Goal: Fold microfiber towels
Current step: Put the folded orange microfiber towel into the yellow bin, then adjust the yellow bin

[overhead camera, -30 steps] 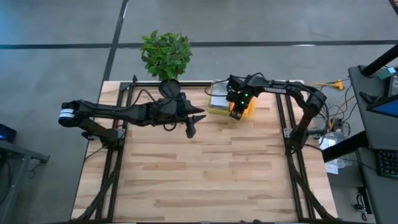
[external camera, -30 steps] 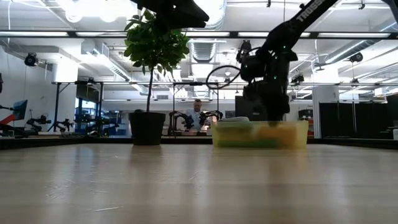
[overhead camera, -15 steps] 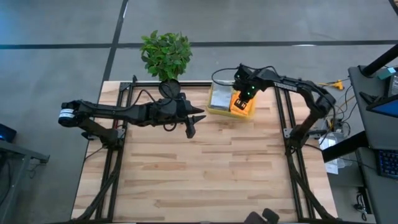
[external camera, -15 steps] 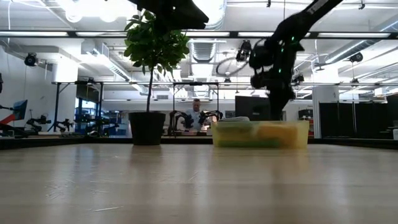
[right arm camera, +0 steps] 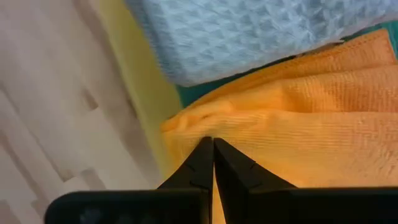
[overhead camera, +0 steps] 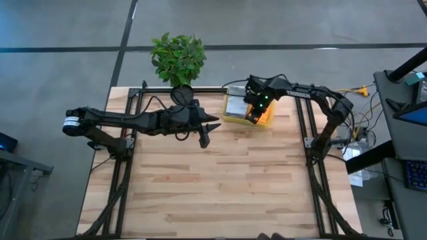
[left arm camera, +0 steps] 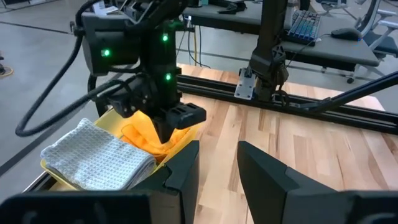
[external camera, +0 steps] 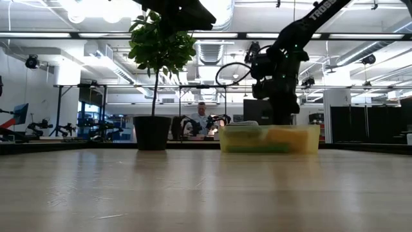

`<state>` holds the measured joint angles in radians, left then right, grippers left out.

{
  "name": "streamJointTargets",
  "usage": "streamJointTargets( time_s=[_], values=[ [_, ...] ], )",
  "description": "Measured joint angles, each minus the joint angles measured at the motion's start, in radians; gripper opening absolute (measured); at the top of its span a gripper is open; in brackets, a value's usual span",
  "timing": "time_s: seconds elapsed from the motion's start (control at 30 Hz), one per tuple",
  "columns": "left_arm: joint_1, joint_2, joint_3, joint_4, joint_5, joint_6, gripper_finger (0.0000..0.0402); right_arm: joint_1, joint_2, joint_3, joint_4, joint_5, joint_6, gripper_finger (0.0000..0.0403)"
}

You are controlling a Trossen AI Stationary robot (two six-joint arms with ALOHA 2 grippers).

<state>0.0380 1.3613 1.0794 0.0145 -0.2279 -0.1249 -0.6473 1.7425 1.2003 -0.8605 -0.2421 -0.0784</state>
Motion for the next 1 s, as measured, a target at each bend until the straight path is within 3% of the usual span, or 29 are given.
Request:
streamJointTargets(
  time_s=[0.27,0.37,0.6,0.8,1.0],
  values=[
    [0.002,0.000,0.000,0.000,0.000,0.000,0.0097,0.043,0.032,-0.033,0.023,0.004,0.010,0.0008],
    [0.002,0.000,0.000,0.000,0.000,0.000,0.0097,0.043,0.030,-0.033,0.035,0.051,0.039,0.0008],
    [0.002,0.000,0.000,0.000,0.000,0.000,0.0097,0.043,-0.210,-0.055,0.036,0.081,0.095,0.0008],
    [0.002,0.006,0.000,0.005,0.000,0.007,0.0097,0.133,-0.375,-0.237,0.101,0.021,0.229,0.0008],
    [0.002,0.014,-0.001,0.008,0.000,0.009,0.0097,0.224,-0.431,-0.394,0.282,-0.023,0.308,0.0008]
  ],
)
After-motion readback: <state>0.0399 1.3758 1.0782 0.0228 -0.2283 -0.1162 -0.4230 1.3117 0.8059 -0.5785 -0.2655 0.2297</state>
